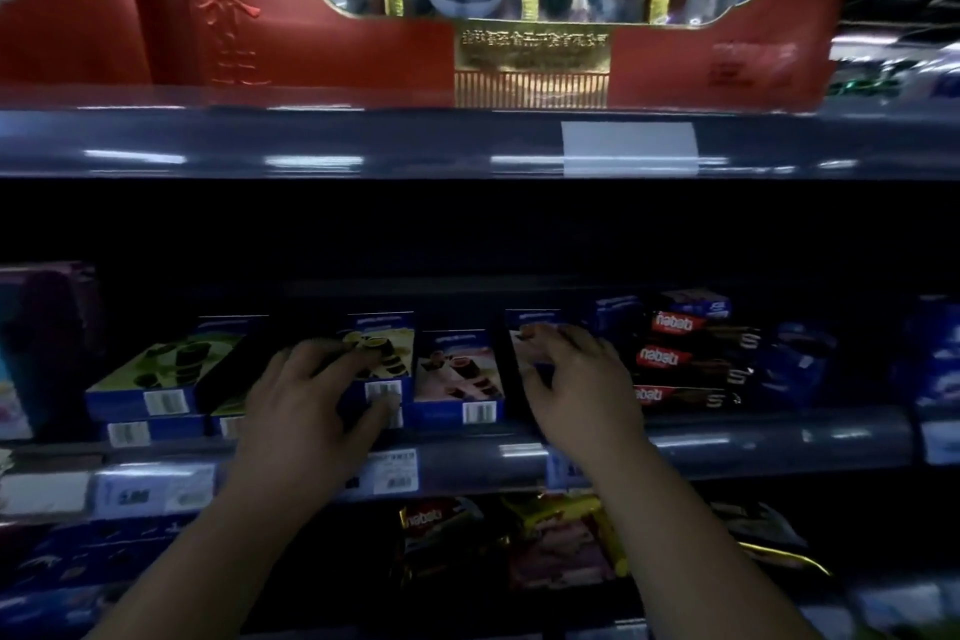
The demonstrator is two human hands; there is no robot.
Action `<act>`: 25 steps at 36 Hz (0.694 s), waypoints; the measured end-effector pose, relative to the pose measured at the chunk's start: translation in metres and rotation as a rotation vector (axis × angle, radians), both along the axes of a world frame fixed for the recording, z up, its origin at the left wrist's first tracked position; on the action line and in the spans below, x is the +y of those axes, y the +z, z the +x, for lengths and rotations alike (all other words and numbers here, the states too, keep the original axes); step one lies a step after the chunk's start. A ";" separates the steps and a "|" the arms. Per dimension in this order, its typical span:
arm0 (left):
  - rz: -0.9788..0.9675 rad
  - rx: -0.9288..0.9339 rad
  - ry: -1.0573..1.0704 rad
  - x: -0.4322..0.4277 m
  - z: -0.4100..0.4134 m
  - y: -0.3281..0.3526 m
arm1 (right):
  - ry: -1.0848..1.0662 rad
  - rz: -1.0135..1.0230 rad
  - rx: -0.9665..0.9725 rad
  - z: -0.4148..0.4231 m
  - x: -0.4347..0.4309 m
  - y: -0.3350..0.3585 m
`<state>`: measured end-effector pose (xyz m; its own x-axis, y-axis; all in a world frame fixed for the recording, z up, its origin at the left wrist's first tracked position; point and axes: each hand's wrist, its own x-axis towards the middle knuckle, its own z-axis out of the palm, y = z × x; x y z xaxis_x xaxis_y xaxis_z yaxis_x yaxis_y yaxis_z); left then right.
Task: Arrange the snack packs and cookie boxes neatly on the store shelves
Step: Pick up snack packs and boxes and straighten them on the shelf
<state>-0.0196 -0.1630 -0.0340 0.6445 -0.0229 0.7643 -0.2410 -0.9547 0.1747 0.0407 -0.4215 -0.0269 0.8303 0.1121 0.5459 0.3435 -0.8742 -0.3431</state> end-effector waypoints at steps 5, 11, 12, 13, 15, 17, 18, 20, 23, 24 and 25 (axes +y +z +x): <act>-0.040 -0.005 -0.069 0.003 0.010 -0.010 | -0.044 -0.172 0.127 0.006 0.007 0.012; -0.050 0.007 -0.030 0.002 0.007 -0.012 | -0.166 -0.144 0.089 0.002 0.006 0.009; -0.058 0.010 -0.028 0.002 0.006 -0.012 | -0.182 -0.155 0.152 0.004 0.006 0.008; -0.064 0.010 -0.026 0.001 0.005 -0.012 | -0.197 -0.183 0.214 0.005 0.006 0.008; -0.072 0.010 -0.023 0.000 0.003 -0.012 | -0.214 -0.249 0.282 0.007 0.007 0.008; -0.083 0.013 -0.021 -0.001 0.002 -0.013 | -0.206 -0.252 0.260 0.007 0.007 0.009; -0.086 0.014 -0.020 -0.001 0.002 -0.013 | -0.197 -0.236 0.234 0.005 0.006 0.009; -0.087 0.023 -0.017 -0.002 0.001 -0.014 | -0.183 -0.201 0.192 0.000 0.005 0.008; -0.093 0.031 -0.008 -0.003 0.000 -0.014 | -0.173 -0.122 0.140 -0.006 0.004 0.006; -0.089 0.029 -0.008 -0.003 0.000 -0.013 | -0.173 -0.091 0.116 -0.008 0.004 0.007; -0.081 0.028 -0.008 -0.003 0.000 -0.013 | -0.178 -0.062 0.085 -0.009 0.004 0.008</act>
